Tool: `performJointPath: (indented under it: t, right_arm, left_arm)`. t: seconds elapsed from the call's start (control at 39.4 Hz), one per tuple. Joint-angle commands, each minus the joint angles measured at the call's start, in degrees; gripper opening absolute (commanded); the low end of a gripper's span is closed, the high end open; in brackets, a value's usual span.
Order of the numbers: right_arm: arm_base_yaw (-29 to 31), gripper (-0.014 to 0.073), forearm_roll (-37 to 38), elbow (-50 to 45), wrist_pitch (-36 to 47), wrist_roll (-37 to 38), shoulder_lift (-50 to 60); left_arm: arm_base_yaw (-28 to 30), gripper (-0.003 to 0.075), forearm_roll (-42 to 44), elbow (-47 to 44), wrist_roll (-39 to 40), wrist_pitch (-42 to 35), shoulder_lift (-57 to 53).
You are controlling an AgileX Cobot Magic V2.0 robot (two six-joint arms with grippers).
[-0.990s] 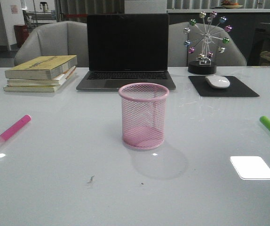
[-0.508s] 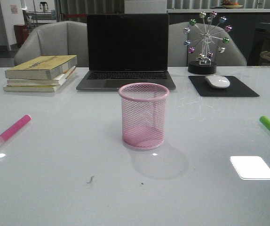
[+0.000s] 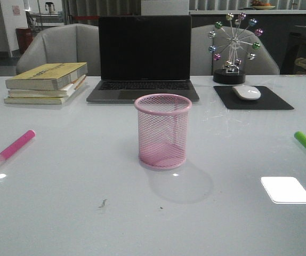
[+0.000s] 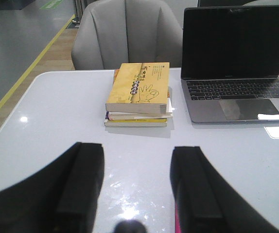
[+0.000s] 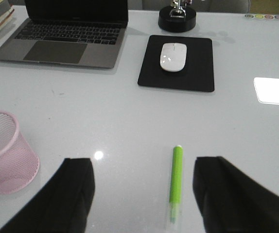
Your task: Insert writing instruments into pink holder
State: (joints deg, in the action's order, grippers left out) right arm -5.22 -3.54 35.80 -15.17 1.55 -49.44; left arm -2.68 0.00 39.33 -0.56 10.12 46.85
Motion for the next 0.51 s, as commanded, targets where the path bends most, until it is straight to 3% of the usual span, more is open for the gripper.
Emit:
performJointPath:
  t: [0.0,0.18,0.48]
  right_arm:
    - [-0.13,0.0541,0.26,3.63,1.58,-0.03,-3.04]
    - [0.67,0.0541,0.26,11.56,-6.74,-0.03,-13.69]
    - [8.16,0.0541,0.26,33.04,-22.6,-0.03,-33.64]
  left_arm:
    - [-0.02,0.0393,-0.82,2.03,0.56,-4.64,-0.2]
    - [-0.02,0.0393,-0.82,2.03,0.56,-4.64,-0.2]
    - [-0.02,0.0393,-0.82,2.03,0.56,-4.64,-0.2]
